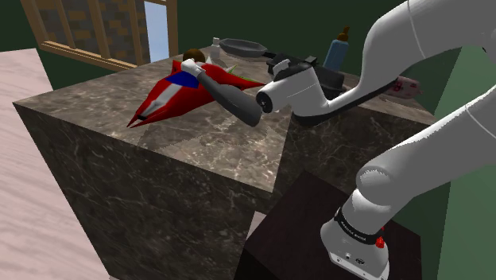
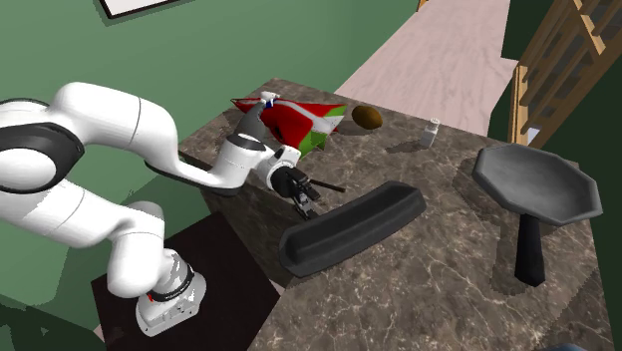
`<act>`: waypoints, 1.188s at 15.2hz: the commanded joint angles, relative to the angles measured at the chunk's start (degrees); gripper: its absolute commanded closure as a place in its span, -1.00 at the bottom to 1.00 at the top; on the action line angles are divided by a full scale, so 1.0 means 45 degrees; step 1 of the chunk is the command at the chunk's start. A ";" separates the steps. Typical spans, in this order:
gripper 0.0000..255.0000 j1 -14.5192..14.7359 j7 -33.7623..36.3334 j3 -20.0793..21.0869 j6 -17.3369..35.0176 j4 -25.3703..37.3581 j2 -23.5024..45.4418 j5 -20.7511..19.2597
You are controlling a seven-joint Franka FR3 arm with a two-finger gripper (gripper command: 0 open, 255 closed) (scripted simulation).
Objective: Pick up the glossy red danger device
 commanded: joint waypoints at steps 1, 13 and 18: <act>1.00 -0.0073 -0.0033 -0.0187 0.1925 -0.0185 0.0237 0.0526; 1.00 0.0770 -0.0920 -0.1074 0.1944 -0.0260 -0.0688 0.0592; 1.00 0.0807 -0.1799 -0.1220 0.2104 -0.0011 -0.1320 0.0711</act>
